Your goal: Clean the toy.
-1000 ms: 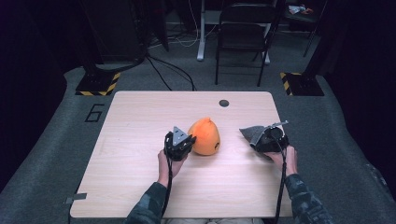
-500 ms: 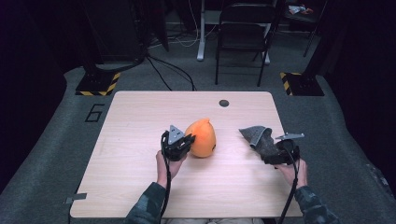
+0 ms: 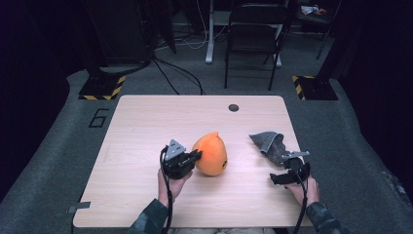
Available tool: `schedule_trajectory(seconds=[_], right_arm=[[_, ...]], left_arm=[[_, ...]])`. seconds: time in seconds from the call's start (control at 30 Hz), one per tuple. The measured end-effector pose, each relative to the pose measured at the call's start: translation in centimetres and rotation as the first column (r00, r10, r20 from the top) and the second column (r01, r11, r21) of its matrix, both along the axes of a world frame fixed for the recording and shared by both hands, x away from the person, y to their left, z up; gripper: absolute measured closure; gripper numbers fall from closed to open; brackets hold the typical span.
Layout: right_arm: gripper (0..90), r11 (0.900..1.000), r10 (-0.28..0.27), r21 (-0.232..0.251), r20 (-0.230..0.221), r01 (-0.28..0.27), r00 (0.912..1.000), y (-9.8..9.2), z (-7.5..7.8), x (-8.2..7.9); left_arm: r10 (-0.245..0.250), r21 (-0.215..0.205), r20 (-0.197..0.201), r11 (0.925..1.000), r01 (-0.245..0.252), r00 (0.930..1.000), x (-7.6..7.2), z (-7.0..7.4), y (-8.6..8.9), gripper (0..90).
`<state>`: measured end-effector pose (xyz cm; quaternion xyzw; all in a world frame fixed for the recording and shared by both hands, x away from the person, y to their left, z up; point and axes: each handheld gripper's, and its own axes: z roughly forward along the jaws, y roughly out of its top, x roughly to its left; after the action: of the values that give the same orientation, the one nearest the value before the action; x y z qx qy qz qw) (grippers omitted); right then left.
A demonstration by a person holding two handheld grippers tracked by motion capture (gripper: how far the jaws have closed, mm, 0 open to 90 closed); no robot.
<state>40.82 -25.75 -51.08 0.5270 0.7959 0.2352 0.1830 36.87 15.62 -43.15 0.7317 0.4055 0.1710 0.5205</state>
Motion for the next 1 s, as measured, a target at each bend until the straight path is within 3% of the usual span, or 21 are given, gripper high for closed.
schedule_trajectory(seconds=[0.13,0.33,0.5,0.57,0.63,0.9,1.0], right_arm=[[0.0,1.0,0.011,0.005,-0.001,-0.011,0.9999,-0.1,-0.3,0.1],[0.0,0.999,-0.009,0.037,-0.019,0.01,0.9998,-0.2,-0.4,0.1],[0.0,0.999,-0.002,0.044,-0.024,0.003,0.9997,-0.3,-0.4,0.2],[0.0,0.999,0.0,0.044,-0.025,0.002,0.9997,-0.3,-0.4,0.2],[0.0,0.999,0.002,0.044,-0.024,-0.001,0.9997,-0.3,-0.4,0.2],[0.0,0.999,0.007,0.046,-0.024,-0.006,0.9997,-0.4,-0.4,0.2],[0.0,0.999,0.013,0.047,-0.013,-0.013,0.9998,-0.4,-0.5,0.2]], left_arm=[[0.025,-0.005,-0.029,0.9997,-0.025,0.9993,-1.4,-0.5,2.0,83.9],[0.09,0.014,-0.078,0.9959,-0.09,0.9928,-1.2,-1.7,4.4,83.6],[0.158,0.125,-0.085,0.9812,-0.146,0.9838,0.0,-3.0,4.9,83.2],[0.159,0.206,-0.11,0.9695,-0.134,0.9811,0.6,-3.8,4.8,83.0],[0.149,0.223,-0.158,0.9684,-0.112,0.9762,1.1,-4.8,4.7,83.0],[0.128,0.217,-0.168,0.972,-0.09,0.9775,0.9,-4.9,4.5,80.4],[0.136,0.211,-0.156,0.9721,-0.102,0.9783,0.8,-4.8,4.8,70.4]])
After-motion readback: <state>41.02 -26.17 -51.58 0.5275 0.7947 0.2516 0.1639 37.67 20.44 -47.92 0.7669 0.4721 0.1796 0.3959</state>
